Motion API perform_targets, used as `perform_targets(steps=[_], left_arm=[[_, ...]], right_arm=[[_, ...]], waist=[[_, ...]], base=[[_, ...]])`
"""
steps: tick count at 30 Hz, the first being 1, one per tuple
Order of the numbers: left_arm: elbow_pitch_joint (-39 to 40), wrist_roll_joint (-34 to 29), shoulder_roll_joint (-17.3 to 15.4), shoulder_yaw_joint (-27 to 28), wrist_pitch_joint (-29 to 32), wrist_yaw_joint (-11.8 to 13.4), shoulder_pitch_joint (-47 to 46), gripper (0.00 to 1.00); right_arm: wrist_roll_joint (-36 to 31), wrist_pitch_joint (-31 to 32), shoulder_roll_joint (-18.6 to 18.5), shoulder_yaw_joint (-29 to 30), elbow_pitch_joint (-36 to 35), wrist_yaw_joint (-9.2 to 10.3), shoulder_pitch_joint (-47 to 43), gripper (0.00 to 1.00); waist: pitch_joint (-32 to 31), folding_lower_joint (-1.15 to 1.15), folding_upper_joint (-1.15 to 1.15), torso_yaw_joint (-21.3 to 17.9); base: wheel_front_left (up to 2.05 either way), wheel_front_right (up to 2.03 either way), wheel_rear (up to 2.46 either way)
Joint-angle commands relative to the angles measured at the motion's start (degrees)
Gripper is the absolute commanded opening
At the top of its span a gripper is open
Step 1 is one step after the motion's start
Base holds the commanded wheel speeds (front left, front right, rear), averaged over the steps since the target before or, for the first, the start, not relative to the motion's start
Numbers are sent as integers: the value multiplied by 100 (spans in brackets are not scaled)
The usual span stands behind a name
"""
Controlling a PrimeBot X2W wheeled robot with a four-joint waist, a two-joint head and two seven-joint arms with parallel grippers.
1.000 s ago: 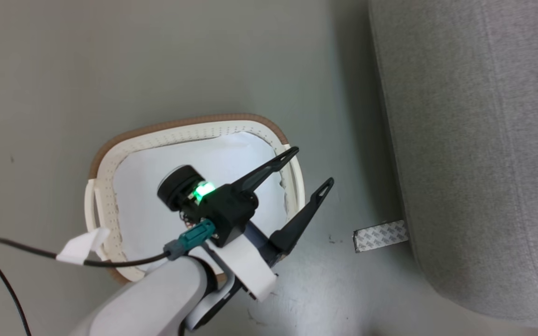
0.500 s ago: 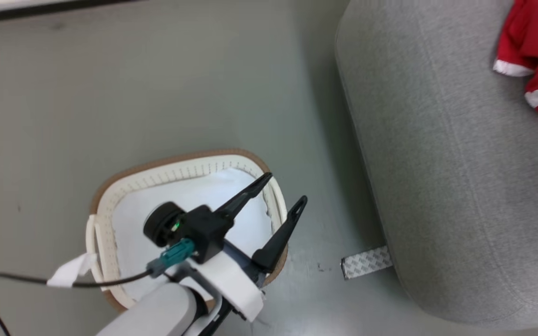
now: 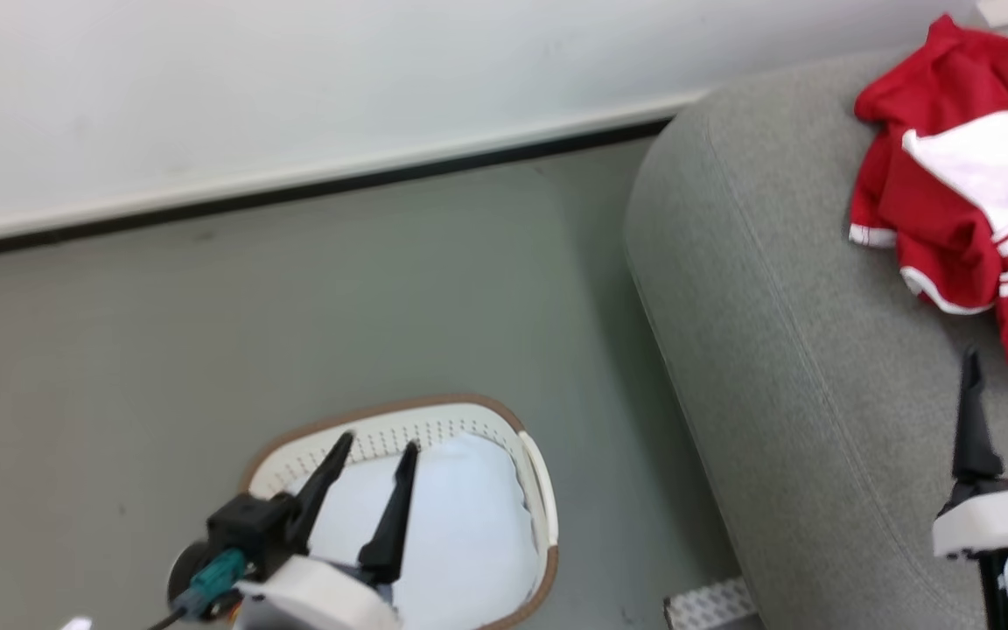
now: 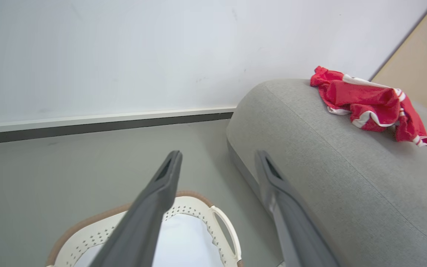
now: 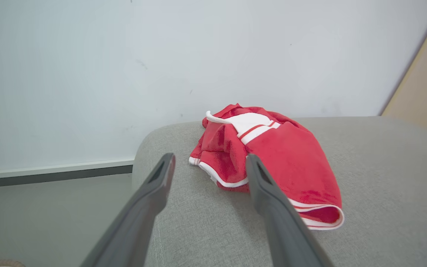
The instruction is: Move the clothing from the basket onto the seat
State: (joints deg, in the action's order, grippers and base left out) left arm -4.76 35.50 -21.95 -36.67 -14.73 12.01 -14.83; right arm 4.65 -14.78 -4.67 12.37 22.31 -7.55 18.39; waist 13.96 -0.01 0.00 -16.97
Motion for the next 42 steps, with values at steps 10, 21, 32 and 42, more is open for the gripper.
perform_targets(steps=[10, 21, 32, 42], left_arm=[[-363, -444, 393, 1140, -41, 76, 1365, 100], [-503, -1216, 983, 2314, -42, -460, 2189, 100], [-601, -1873, 1537, 3033, -43, -996, 2381, 100], [-868, -1821, 1663, 3166, 15, -1136, 2328, 0]], right_arm=[[158, -26, 162, -701, -778, 14, -1282, 100], [192, -27, 183, -1360, -442, 13, -1778, 100], [325, -27, 181, -1637, -220, 13, -1754, 100], [394, 51, 246, -1700, -9, -1, -1794, 0]], waist=[[-1168, 1, 0, 678], [-1582, 1, 0, 1052], [-1731, 1, 0, 1282], [-1752, 1, 0, 1317]], base=[[0, 0, 0], [0, 0, 0], [0, 0, 0], [0, 0, 0]])
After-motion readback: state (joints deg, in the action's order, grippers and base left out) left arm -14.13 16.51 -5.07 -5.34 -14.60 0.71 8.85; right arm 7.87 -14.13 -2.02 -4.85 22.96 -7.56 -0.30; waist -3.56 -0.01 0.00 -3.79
